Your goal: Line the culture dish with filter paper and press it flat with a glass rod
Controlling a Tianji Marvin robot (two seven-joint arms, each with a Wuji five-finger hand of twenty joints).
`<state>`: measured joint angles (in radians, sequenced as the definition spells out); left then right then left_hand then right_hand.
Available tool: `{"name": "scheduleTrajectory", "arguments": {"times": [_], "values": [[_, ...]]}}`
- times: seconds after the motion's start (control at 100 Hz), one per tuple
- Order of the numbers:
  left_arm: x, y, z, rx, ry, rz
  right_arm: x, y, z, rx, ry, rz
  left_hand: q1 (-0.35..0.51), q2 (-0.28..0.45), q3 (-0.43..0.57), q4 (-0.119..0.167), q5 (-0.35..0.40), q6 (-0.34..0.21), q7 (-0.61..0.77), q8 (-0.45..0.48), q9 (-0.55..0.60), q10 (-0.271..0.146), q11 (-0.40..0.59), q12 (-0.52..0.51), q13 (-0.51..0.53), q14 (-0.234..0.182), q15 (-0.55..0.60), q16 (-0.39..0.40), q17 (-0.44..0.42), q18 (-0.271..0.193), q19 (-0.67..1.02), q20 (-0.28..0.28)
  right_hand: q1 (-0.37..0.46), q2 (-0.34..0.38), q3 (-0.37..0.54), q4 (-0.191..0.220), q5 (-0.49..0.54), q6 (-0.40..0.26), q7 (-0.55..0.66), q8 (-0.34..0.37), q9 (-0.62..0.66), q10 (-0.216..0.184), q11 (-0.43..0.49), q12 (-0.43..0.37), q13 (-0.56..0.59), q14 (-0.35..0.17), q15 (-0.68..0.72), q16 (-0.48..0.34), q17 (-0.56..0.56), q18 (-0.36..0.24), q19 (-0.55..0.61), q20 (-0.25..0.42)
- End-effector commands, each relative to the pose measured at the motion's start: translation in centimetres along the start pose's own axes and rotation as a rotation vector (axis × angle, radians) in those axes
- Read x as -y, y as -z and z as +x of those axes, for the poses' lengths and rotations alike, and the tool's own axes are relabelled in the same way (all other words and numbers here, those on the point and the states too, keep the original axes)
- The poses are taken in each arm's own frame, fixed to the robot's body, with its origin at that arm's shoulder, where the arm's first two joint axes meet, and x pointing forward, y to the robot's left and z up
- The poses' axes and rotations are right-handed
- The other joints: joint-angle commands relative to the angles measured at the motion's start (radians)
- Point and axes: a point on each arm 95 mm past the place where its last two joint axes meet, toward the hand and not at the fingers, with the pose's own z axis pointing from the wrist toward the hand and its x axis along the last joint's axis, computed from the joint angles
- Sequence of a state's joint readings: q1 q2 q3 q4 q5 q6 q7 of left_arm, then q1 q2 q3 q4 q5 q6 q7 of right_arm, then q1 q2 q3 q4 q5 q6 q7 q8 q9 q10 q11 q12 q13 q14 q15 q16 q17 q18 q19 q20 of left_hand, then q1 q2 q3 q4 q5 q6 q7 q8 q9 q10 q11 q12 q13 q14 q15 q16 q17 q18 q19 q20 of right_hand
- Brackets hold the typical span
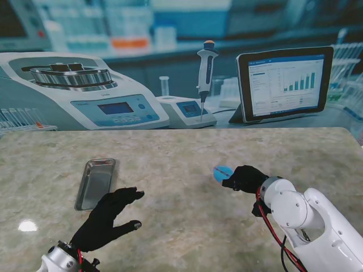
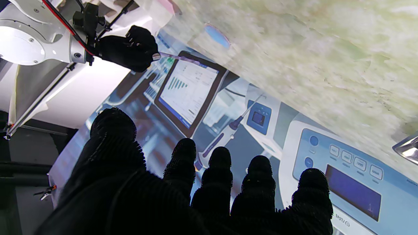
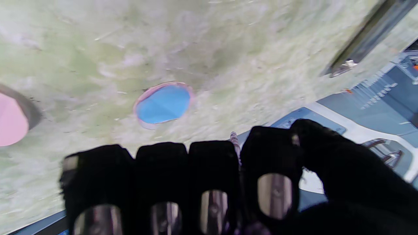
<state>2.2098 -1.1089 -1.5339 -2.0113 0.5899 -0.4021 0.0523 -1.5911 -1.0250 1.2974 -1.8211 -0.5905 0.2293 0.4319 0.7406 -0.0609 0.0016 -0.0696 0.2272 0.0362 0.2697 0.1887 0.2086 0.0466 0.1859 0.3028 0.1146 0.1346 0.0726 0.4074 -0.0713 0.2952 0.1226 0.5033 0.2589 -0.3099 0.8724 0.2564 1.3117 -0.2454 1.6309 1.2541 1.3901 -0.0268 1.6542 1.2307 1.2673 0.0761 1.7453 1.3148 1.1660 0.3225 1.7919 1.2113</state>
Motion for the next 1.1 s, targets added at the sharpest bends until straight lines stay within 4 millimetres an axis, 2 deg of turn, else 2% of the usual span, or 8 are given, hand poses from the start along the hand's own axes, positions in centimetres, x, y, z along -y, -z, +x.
{"name": "scheduleTrajectory", "arguments": {"times": [0.0, 0.18, 0.5, 0.89, 0.9, 0.91, 0.93, 1.09], "values": [[0.1, 0.1, -0.1, -0.006, 0.002, -0.001, 0.8, 0.5, 1.1, -0.042, -0.017, 0.007, 0.031, 0.005, -0.017, 0.033, 0.007, -0.001, 0.023, 0.018, -0.022, 0.002, 0.014, 0.006, 0.009, -0.024, 0.006, 0.022, 0.016, -0.03, 0.039, 0.05, -0.023, 0.012, 0.001, 0.015, 0.051, 0.074, 0.111, 0.017, 0.05, -0.053, 0.102, 0.007, 0.041, -0.104, 0.119, 0.039, 0.042, -0.008, 0.302, 0.029], [0.4, -0.1, -0.3, -0.03, -0.016, -0.001, 1.6, 1.8, 2.9, -0.147, -0.042, 0.02, 0.051, -0.023, -0.007, 0.037, 0.006, -0.012, 0.061, 0.039, -0.016, 0.01, 0.057, 0.037, 0.046, -0.007, 0.058, 0.107, 0.069, -0.027, 0.126, 0.144, -0.021, 0.011, 0.0, 0.013, 0.051, 0.074, 0.111, 0.017, 0.051, -0.05, 0.102, 0.007, 0.041, -0.101, 0.12, 0.039, 0.041, -0.005, 0.302, 0.031], [0.8, -0.7, -0.1, -0.099, -0.05, -0.023, 3.6, 3.4, 6.4, -0.337, -0.068, 0.082, 0.042, -0.064, -0.005, 0.04, -0.035, -0.046, 0.081, 0.05, -0.015, -0.01, 0.058, 0.038, 0.047, -0.015, 0.051, 0.103, 0.063, -0.024, 0.139, 0.142, -0.021, 0.014, -0.005, 0.009, 0.051, 0.074, 0.111, 0.017, 0.051, -0.052, 0.102, 0.006, 0.041, -0.102, 0.12, 0.039, 0.041, -0.003, 0.302, 0.032], [0.2, -1.6, 0.5, -0.135, -0.086, -0.069, 5.8, 3.8, 10.0, -0.519, -0.062, 0.182, 0.006, -0.091, 0.009, 0.043, -0.046, -0.039, 0.051, 0.031, -0.016, -0.025, 0.051, 0.032, 0.049, -0.02, 0.044, 0.082, 0.065, -0.02, 0.147, 0.127, -0.017, 0.017, -0.014, 0.004, 0.051, 0.075, 0.109, 0.017, 0.051, -0.053, 0.101, 0.005, 0.041, -0.103, 0.119, 0.039, 0.041, -0.004, 0.302, 0.032], [0.2, -1.6, 0.5, -0.136, -0.088, -0.069, 5.8, 3.8, 10.1, -0.523, -0.062, 0.184, -0.049, -0.116, 0.112, 0.04, -0.046, -0.036, 0.041, 0.02, -0.016, -0.025, 0.05, 0.024, 0.049, -0.02, 0.047, 0.05, 0.067, -0.02, 0.151, 0.1, -0.018, 0.017, -0.014, 0.004, 0.051, 0.075, 0.109, 0.017, 0.051, -0.053, 0.101, 0.005, 0.041, -0.103, 0.119, 0.039, 0.041, -0.004, 0.302, 0.032], [0.2, -1.6, 0.5, -0.137, -0.091, -0.07, 5.9, 3.8, 10.2, -0.527, -0.062, 0.187, -0.121, -0.148, 0.256, 0.016, -0.049, -0.041, 0.042, 0.021, -0.016, -0.028, 0.048, 0.026, 0.049, -0.022, 0.044, 0.061, 0.066, -0.021, 0.152, 0.102, -0.018, 0.016, -0.014, 0.003, 0.051, 0.075, 0.109, 0.017, 0.051, -0.053, 0.101, 0.005, 0.041, -0.103, 0.119, 0.039, 0.041, -0.005, 0.302, 0.032], [0.2, -1.7, 0.5, -0.139, -0.096, -0.072, 6.0, 3.8, 10.3, -0.534, -0.063, 0.193, -0.173, -0.174, 0.366, -0.001, -0.055, -0.048, 0.042, 0.022, -0.015, -0.03, 0.047, 0.027, 0.05, -0.025, 0.042, 0.069, 0.066, -0.021, 0.153, 0.103, -0.018, 0.017, -0.015, 0.003, 0.051, 0.075, 0.109, 0.017, 0.051, -0.053, 0.101, 0.005, 0.041, -0.103, 0.119, 0.039, 0.041, -0.005, 0.302, 0.032], [0.3, -1.9, 0.6, -0.154, -0.145, -0.079, 6.6, 3.7, 11.3, -0.585, -0.062, 0.223, -0.172, -0.21, 0.428, -0.005, -0.074, -0.072, 0.03, 0.016, -0.014, -0.045, 0.044, 0.025, 0.054, -0.034, 0.037, 0.062, 0.073, -0.025, 0.155, 0.103, -0.017, 0.018, -0.017, 0.002, 0.051, 0.075, 0.109, 0.017, 0.051, -0.053, 0.101, 0.005, 0.041, -0.103, 0.119, 0.038, 0.041, -0.005, 0.302, 0.031]]}}
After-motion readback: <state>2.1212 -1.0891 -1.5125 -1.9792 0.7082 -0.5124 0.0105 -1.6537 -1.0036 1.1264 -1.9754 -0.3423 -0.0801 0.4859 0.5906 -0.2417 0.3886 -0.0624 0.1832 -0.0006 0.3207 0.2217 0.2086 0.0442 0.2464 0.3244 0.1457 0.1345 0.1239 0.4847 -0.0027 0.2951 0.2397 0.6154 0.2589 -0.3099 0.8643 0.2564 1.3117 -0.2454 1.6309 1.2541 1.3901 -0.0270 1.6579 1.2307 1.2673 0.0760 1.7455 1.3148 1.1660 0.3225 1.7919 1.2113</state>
